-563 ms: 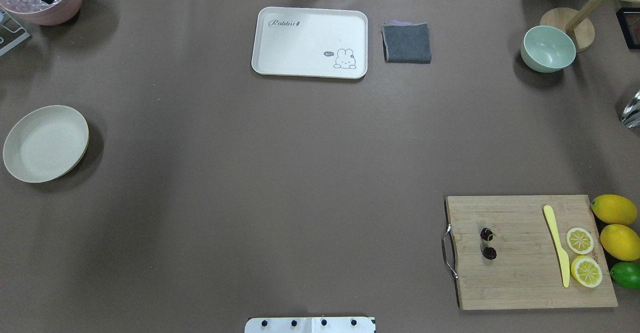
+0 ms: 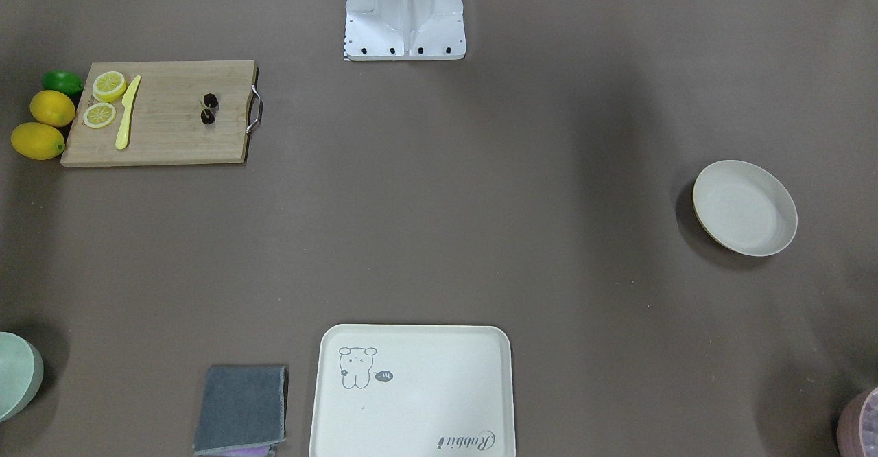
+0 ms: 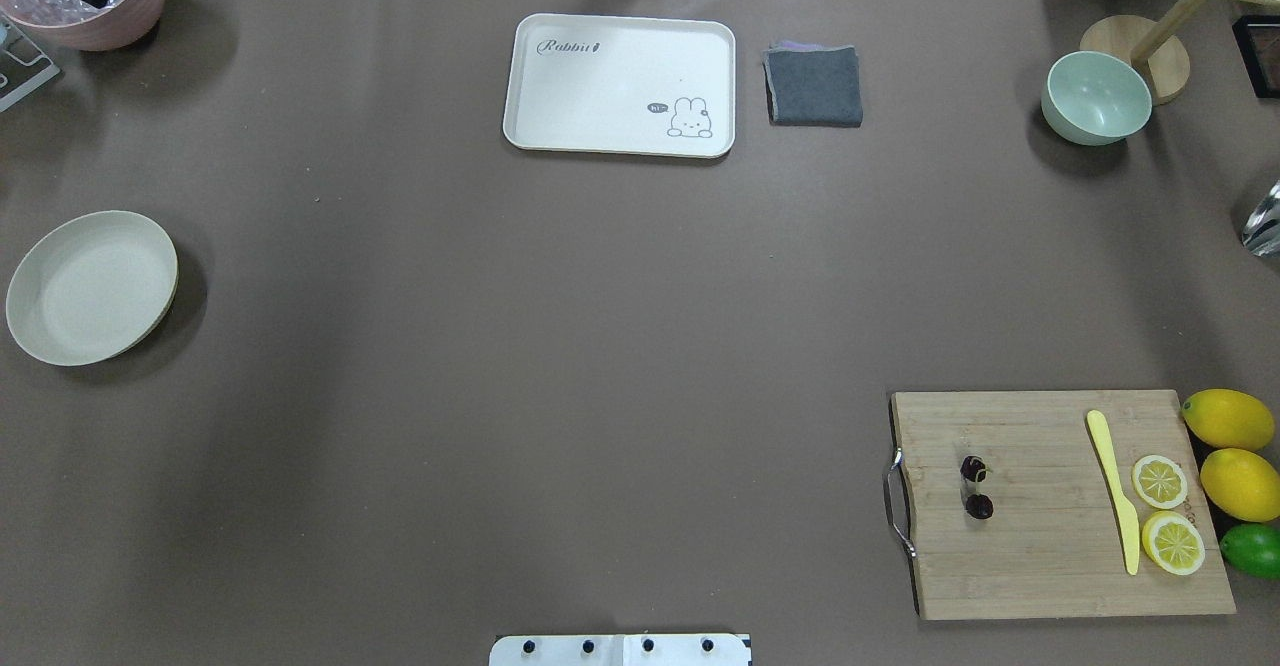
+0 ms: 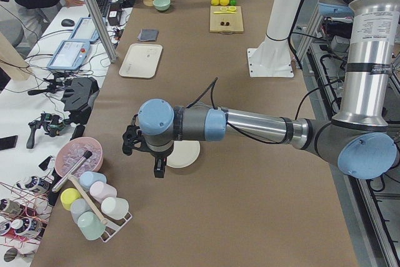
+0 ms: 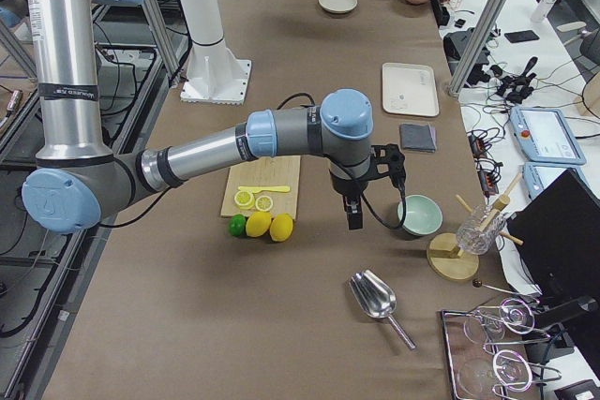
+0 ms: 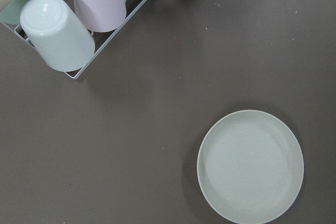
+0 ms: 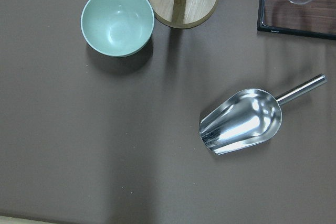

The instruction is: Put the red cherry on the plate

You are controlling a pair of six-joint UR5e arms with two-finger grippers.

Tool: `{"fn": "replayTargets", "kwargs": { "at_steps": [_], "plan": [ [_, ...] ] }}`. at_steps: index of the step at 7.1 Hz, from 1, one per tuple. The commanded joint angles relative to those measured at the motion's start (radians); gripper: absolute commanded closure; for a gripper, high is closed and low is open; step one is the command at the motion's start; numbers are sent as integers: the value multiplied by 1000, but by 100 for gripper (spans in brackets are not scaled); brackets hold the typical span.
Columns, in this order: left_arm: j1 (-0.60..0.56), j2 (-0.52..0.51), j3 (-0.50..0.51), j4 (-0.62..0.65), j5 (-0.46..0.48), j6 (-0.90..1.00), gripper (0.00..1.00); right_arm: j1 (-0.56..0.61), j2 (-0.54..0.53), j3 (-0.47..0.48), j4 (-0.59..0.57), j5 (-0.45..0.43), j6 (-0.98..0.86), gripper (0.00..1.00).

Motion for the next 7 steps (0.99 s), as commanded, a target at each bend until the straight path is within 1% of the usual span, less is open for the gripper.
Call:
{"fn": "replayTargets", "kwargs": {
  "at_steps": [1, 2, 3, 4, 5, 7],
  "plan": [
    [1, 0, 33, 10, -13, -14, 2, 1, -2, -4, -3, 1, 2, 0],
    [4, -1, 67, -5, -175, -50, 2, 2, -33, 8, 3, 7, 2, 0],
    [58, -4, 98, -43, -232, -55, 2, 2, -42, 7, 4, 7, 2, 0],
    [98, -9, 143, -103, -231, -61, 2, 2, -45, 7, 6, 7, 0, 0],
    [145, -21, 179, -173, -229, -130, 2, 2, -45, 7, 6, 7, 0, 0],
    [205, -71, 329, -351, -214, -181, 2, 5, -54, 9, 6, 6, -1, 0]
  ]
}}
